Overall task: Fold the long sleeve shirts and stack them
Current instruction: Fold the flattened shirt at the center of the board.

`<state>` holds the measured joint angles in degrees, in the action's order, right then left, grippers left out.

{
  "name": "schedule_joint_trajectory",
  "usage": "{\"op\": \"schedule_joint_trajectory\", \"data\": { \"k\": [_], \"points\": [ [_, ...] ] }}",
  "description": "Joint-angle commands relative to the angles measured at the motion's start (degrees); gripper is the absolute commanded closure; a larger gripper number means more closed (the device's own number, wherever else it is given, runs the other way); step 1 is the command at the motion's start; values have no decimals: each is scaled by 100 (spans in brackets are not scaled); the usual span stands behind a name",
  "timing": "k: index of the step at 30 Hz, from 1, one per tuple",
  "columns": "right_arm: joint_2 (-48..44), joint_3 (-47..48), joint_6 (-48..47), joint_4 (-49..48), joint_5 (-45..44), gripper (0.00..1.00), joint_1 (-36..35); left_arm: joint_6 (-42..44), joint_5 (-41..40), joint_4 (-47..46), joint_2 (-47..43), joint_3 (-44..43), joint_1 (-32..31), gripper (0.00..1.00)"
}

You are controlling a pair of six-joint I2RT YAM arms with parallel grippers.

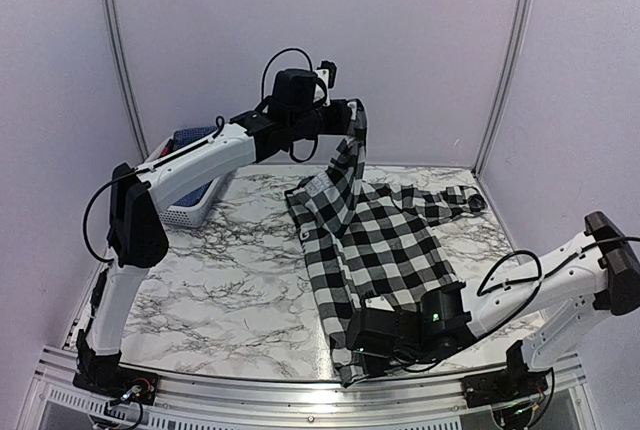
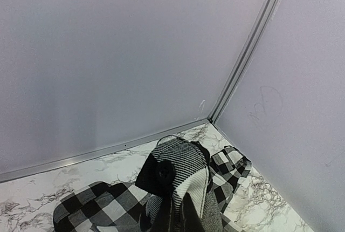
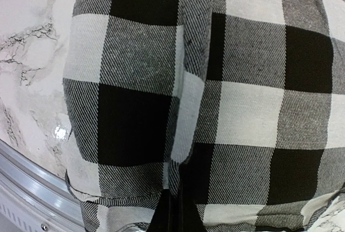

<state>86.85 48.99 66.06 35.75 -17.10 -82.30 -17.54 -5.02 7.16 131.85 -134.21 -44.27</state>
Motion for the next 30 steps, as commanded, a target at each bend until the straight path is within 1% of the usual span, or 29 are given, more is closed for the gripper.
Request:
{"op": "schedule_joint_trajectory", "data": {
  "k": [1,8,11,15,17,20,23,26,30],
  "points": [
    [-338,-181,257,-144,-150,100,71,-36,225,-658,95,-193,-77,100],
    [-522,-173,207,-4,-277,100,136,-59,271,-1322,189,-237,-165,100],
    [-550,-76,188,166,-363,100,233,-63,352,-1390,241,-290,-193,100],
    [-550,-149,236,148,-309,100,268,-65,559,-1394,296,-258,-250,100],
    [-572,-121,234,180,-296,92,267,-77,660,-1393,289,-140,-273,100],
    [-752,19,176,311,-416,70,266,-191,645,-1420,297,107,-289,100],
    [-958,279,107,514,-601,53,283,-300,688,-1431,359,229,-309,100],
    [-1080,571,34,784,-740,43,330,-358,665,-1423,438,313,-335,100],
    [-1246,678,-123,853,-739,37,598,-445,714,-1459,512,405,-352,100]
  ]
}}
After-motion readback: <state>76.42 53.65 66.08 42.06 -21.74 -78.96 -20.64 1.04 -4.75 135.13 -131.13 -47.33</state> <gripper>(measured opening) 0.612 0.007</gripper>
